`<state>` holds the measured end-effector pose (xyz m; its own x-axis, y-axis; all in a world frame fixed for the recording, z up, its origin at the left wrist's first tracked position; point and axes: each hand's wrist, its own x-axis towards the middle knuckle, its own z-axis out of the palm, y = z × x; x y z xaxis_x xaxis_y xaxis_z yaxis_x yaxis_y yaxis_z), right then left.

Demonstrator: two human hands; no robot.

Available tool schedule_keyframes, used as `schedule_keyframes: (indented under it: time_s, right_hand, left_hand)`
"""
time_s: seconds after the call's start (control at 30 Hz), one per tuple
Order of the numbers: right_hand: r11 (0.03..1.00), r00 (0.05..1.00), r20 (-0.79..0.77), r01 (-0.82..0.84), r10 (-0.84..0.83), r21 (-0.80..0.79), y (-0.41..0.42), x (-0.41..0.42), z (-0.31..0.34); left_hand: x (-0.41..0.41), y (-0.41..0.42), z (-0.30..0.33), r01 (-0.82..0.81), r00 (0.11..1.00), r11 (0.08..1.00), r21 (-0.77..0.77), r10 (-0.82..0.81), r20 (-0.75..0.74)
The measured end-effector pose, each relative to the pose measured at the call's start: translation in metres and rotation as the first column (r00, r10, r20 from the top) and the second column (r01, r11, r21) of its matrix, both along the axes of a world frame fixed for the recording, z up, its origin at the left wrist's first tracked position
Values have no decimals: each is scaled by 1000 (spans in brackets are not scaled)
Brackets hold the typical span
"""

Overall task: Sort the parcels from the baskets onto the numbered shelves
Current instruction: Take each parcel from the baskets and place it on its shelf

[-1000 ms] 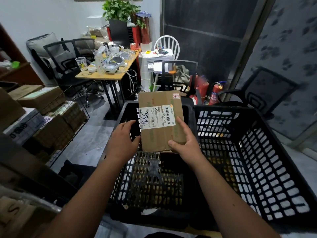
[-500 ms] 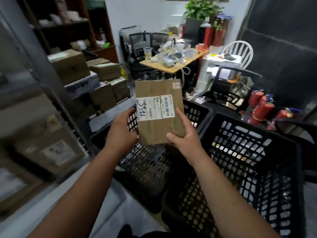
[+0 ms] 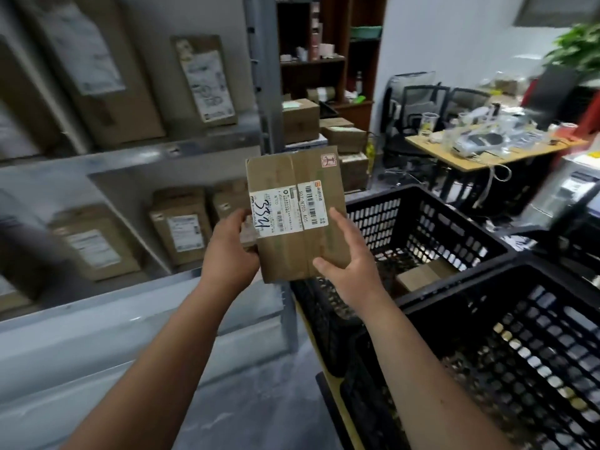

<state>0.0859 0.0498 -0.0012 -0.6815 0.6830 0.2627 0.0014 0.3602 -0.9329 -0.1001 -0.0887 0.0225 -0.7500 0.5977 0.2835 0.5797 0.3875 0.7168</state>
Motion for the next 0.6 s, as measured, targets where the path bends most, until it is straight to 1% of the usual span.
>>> schedule_keyframes:
  time_s: [0.17, 0.33, 0.43, 0.6]
  right_hand:
    - [992, 994, -4, -112, 112, 53, -38, -26, 13]
    - [976, 976, -7, -216, 217, 24, -89, -55, 15]
    - [966, 966, -22, -257, 257, 6, -130, -74, 11]
    - [937, 937, -38, -344, 346, 54, -217, -105, 10]
  left_hand:
    - [-11, -60, 9, -150, 989, 988, 21, 150, 18]
    - [-26, -131, 11, -229, 973, 973, 18, 229, -31]
    - [-33, -180, 12, -269, 960, 963, 20, 270, -74]
    - [-50, -276, 7, -360, 930, 933, 24, 361, -65]
